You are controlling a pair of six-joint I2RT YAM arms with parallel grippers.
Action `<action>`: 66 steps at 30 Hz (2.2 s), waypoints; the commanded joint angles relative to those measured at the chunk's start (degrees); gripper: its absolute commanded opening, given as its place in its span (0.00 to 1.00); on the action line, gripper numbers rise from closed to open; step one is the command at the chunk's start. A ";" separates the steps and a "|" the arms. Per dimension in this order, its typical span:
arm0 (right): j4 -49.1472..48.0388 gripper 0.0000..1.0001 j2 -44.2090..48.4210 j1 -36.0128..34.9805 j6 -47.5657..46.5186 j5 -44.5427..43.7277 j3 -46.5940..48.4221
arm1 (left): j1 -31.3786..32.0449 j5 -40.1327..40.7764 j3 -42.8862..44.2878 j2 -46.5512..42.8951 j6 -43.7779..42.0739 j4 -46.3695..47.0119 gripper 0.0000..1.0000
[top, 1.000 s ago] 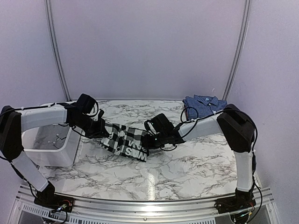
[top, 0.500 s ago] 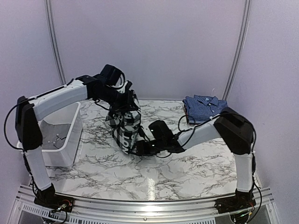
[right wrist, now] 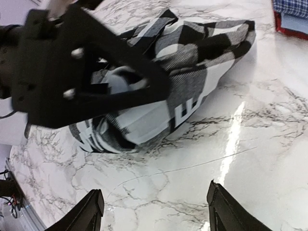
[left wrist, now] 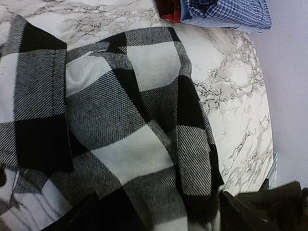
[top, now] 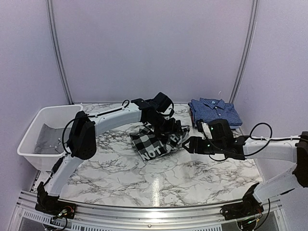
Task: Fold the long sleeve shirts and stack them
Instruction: Turn over the square-folded shirt at the center of the board, then move the square-folded shirt to the center of the board.
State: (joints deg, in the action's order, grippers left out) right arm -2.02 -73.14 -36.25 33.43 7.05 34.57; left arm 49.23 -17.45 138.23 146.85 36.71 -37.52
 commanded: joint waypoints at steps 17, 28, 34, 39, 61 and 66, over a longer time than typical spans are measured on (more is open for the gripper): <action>11.01 0.60 -18.93 1.58 -15.04 -11.43 22.79 | -6.45 10.25 -56.05 -43.10 1.03 17.45 0.96; 10.00 0.04 -11.50 1.48 -5.58 -10.69 4.77 | -7.23 4.55 -65.60 -43.93 0.12 23.87 0.96; 8.10 0.13 -10.15 1.49 -4.00 -8.03 2.27 | -7.08 -0.46 -69.34 -41.43 0.67 32.59 0.95; 11.48 0.40 -7.32 2.22 -5.04 -8.81 6.32 | -6.16 -3.60 -73.82 -41.03 0.84 45.12 0.94; -5.24 0.27 -26.23 7.70 -6.48 12.51 11.49 | -2.17 3.90 -73.12 -38.60 5.03 40.72 0.27; -5.45 0.25 -31.09 0.34 -7.25 14.15 16.08 | -0.61 8.06 -82.71 -48.76 8.19 36.83 0.26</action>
State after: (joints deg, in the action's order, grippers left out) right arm -6.61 -101.16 -30.09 27.59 17.67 46.83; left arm 47.05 -13.58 61.58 106.43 42.06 3.99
